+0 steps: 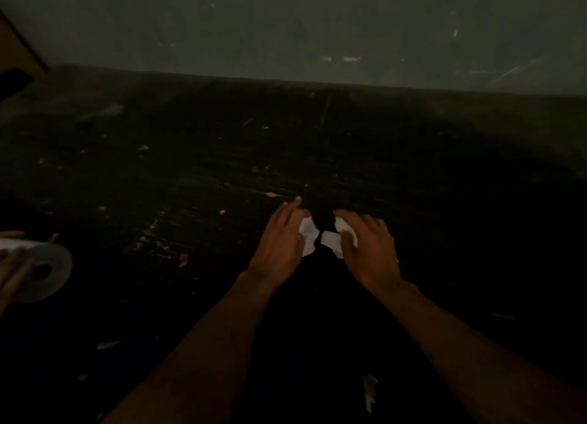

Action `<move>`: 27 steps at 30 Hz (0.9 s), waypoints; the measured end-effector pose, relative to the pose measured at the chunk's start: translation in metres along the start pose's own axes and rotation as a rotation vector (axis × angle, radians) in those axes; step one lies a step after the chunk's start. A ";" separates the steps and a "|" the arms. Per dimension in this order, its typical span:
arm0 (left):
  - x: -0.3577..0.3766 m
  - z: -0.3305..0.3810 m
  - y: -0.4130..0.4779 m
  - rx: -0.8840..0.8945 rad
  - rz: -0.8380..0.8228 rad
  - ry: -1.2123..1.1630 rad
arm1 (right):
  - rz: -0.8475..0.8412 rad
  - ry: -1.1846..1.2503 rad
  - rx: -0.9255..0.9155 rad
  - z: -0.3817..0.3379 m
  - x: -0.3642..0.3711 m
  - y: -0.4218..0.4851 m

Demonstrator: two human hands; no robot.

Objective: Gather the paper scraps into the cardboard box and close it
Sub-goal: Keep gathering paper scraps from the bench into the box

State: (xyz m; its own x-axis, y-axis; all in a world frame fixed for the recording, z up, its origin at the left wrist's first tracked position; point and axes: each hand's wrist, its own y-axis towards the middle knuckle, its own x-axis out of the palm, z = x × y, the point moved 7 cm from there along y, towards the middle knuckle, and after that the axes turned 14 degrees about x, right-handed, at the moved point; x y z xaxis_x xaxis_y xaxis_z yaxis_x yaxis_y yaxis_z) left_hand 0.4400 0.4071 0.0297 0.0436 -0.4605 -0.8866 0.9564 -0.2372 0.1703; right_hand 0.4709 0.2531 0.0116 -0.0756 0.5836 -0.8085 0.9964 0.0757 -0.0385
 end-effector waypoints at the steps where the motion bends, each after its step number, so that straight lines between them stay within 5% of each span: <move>1: 0.011 -0.003 0.005 0.042 -0.069 -0.022 | -0.015 -0.014 0.010 0.006 0.010 0.000; 4: 0.038 -0.015 0.008 0.095 -0.165 -0.050 | 0.018 -0.089 0.049 0.020 0.024 -0.005; 10: 0.041 -0.022 -0.002 0.093 0.132 -0.001 | 0.060 -0.102 0.074 0.018 0.025 -0.005; 15: 0.037 -0.012 -0.005 0.085 0.162 0.119 | -0.001 -0.107 0.090 0.013 0.025 -0.010; 20: 0.030 -0.006 -0.021 -0.003 0.113 -0.039 | -0.114 -0.006 0.148 0.013 0.005 -0.024; 27: -0.021 0.052 -0.039 0.001 0.223 -0.248 | -0.065 0.113 0.087 0.012 -0.075 -0.068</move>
State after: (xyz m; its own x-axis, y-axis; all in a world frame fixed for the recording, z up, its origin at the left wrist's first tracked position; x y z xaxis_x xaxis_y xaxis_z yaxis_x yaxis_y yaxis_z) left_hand 0.3864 0.3817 0.0638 0.1798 -0.6954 -0.6958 0.9310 -0.1080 0.3486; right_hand 0.4095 0.1938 0.0679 -0.1394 0.6673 -0.7317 0.9884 0.0489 -0.1436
